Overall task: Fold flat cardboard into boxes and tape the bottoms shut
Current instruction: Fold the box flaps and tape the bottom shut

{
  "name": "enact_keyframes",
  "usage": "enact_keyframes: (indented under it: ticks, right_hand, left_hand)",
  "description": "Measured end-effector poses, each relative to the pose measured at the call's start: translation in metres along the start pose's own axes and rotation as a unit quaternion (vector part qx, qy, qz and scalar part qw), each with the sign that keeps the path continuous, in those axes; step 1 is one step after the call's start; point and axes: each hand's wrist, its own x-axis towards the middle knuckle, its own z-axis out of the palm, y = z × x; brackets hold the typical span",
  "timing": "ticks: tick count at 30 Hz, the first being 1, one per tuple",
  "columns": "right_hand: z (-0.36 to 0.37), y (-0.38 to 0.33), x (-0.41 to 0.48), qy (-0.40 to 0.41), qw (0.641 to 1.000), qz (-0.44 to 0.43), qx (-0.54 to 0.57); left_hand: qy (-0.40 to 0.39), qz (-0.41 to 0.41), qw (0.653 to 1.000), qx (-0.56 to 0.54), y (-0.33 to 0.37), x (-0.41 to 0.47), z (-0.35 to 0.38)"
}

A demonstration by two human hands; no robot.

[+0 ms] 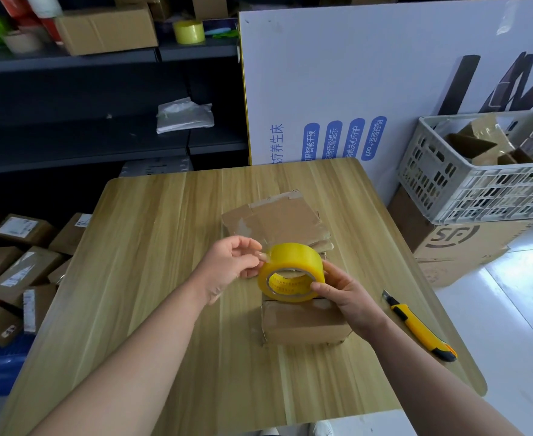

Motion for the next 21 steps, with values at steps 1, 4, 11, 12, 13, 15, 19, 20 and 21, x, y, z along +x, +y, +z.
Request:
enact_keyframes:
  ticks: [1, 4, 11, 12, 13, 15, 19, 20, 21]
  right_hand:
    - [0.000, 0.000, 0.000, -0.002, 1.000, 0.000, 0.000]
    - [0.000, 0.000, 0.000, -0.010, 1.000, -0.001, 0.004]
    - [-0.001, 0.002, -0.001, -0.012, 1.000, -0.008, 0.016]
    - [0.000, 0.001, -0.001, -0.012, 1.000, -0.008, 0.020]
    - [0.000, 0.001, -0.001, -0.012, 1.000, -0.009, 0.024]
    - [-0.001, 0.003, 0.000, -0.014, 1.000, -0.008, 0.026]
    - [-0.001, 0.005, 0.001, -0.008, 1.000, -0.008, 0.012]
    - [0.000, 0.004, 0.000, -0.008, 1.000, -0.004, -0.001]
    - [0.000, 0.005, 0.000, -0.010, 1.000, 0.001, -0.025]
  left_hand:
    - [0.001, -0.030, 0.998, -0.050, 0.001, 0.001, 0.000]
    - [0.028, -0.080, 0.991, -0.105, 0.000, 0.003, 0.002]
    - [0.090, -0.035, 0.991, -0.094, -0.003, 0.004, 0.014]
    - [0.100, -0.006, 0.989, -0.107, -0.003, 0.004, 0.014]
    - [0.110, 0.023, 0.987, -0.113, -0.004, 0.004, 0.015]
    - [0.127, 0.071, 0.984, -0.105, -0.008, 0.002, 0.017]
    - [0.139, 0.087, 0.985, -0.053, -0.018, 0.002, 0.016]
    - [0.132, 0.079, 0.987, -0.051, -0.020, 0.003, 0.015]
    - [0.125, 0.070, 0.988, -0.059, -0.021, 0.003, 0.015]
